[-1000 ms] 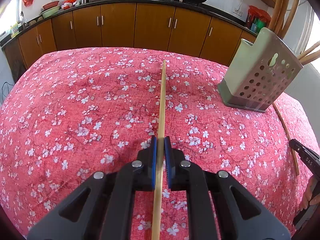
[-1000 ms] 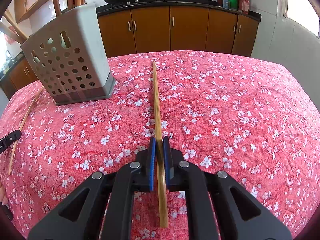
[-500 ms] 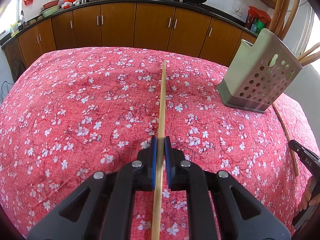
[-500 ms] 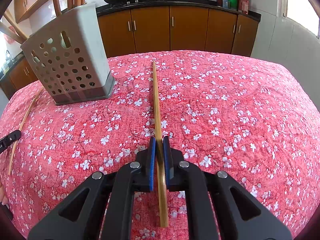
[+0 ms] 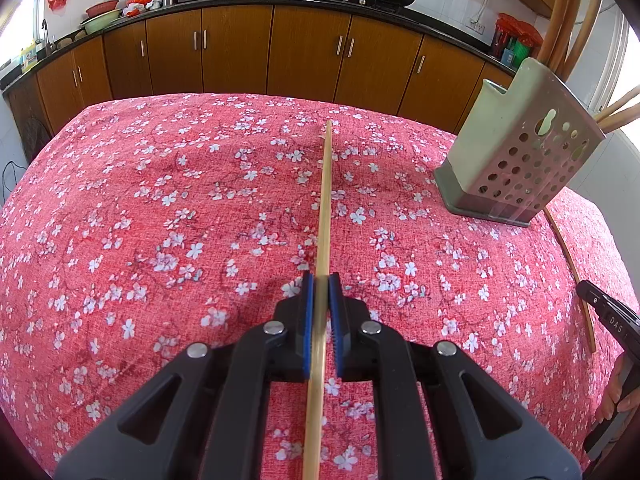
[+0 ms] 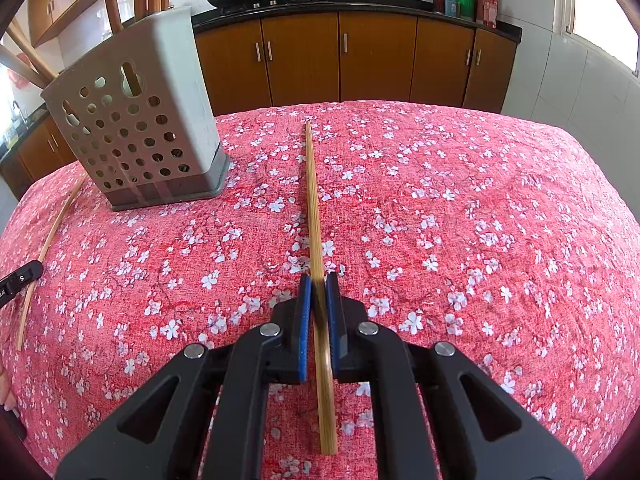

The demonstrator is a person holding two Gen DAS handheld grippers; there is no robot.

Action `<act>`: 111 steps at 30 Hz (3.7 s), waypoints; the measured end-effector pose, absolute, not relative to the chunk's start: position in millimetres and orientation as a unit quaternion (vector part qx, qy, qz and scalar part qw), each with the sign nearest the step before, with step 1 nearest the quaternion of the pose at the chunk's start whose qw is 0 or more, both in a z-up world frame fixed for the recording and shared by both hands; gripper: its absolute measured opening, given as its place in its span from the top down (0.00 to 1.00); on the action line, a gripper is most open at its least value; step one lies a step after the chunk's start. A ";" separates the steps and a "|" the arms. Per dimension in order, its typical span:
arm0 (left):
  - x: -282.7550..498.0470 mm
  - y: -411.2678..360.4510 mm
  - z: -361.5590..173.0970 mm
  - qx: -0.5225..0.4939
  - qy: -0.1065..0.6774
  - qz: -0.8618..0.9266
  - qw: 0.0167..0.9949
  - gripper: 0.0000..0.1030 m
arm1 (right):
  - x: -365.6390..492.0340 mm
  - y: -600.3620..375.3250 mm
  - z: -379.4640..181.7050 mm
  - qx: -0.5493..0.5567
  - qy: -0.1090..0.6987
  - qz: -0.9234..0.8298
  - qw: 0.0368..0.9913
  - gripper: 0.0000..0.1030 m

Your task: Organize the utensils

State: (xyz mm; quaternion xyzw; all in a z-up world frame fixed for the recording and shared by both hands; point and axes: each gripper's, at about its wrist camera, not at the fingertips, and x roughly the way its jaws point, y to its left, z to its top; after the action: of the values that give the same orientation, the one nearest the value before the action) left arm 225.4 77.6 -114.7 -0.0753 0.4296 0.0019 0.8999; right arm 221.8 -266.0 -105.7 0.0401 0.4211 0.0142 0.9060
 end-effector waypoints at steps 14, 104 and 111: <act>225.4 77.8 -114.8 -0.076 0.430 0.002 0.900 0.89 | 221.8 -266.0 -105.6 0.040 0.421 0.014 0.906 0.92; 178.7 9.8 135.2 -0.063 0.171 -0.115 0.977 0.42 | 167.9 -253.3 128.1 0.079 0.107 0.086 0.987 0.34; 115.7 21.9 125.0 -0.016 0.123 -0.058 0.991 0.04 | 116.4 -254.2 119.3 0.062 0.084 0.049 0.993 0.02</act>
State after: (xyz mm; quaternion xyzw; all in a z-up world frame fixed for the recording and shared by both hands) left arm 115.7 21.9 125.0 -0.0163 0.1233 -0.0585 0.9905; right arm 116.4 -254.2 119.3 0.0621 0.0836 0.0486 0.9934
